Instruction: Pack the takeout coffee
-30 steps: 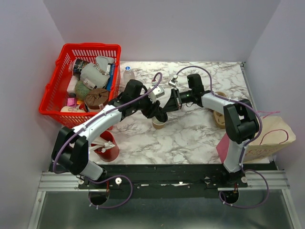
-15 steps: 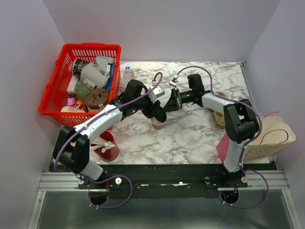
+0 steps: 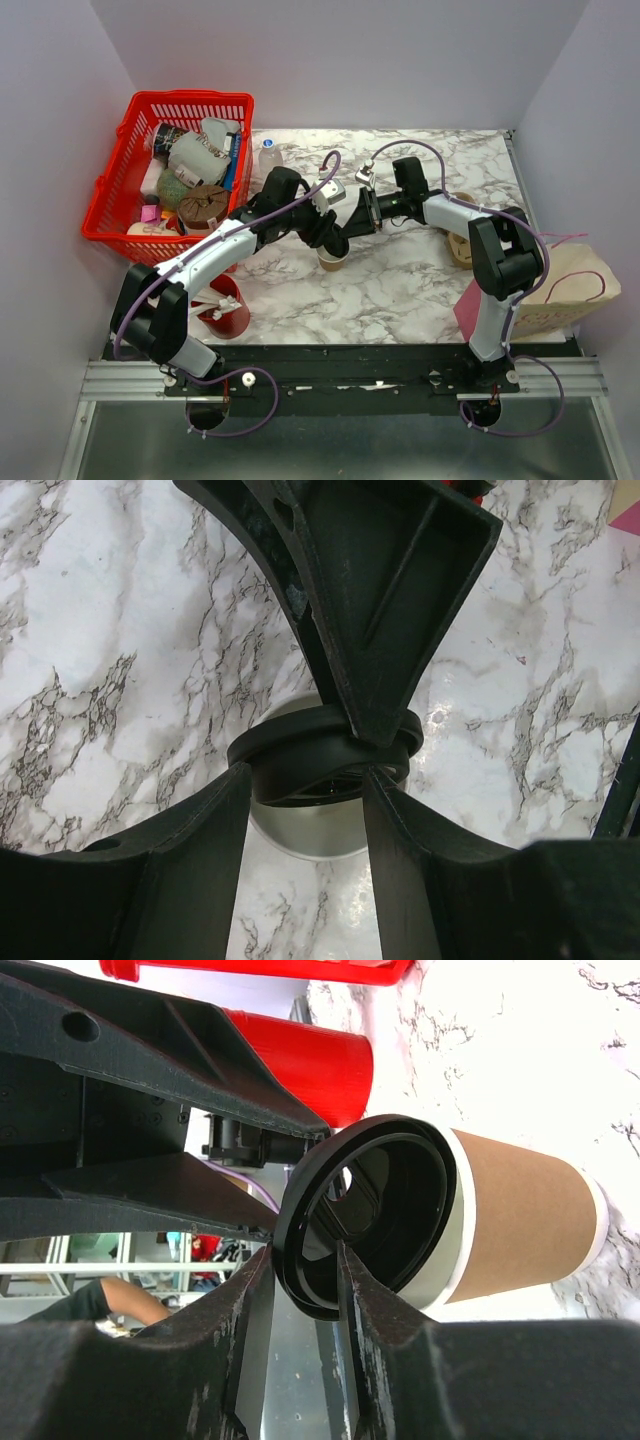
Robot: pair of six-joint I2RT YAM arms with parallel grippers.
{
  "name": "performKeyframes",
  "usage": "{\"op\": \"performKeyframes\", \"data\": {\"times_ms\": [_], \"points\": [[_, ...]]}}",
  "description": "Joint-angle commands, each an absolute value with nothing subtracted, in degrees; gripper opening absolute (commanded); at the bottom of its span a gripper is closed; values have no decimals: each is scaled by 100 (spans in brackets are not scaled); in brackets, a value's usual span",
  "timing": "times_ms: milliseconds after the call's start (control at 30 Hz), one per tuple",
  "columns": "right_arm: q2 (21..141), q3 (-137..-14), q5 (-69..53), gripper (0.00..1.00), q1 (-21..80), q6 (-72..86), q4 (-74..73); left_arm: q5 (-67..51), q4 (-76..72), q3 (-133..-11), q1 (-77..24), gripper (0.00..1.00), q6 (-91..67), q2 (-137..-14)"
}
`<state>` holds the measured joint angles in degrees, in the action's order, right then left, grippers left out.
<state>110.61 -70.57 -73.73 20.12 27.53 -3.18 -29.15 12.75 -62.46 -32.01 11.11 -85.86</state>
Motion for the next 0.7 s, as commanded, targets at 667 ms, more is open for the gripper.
{"op": "performKeyframes", "data": {"times_ms": [667], "points": [[11144, -7418, -6706, 43, 1890, 1679, -1353, -3094, 1134, -6267, -3243, 56, 1072, -8666]]}}
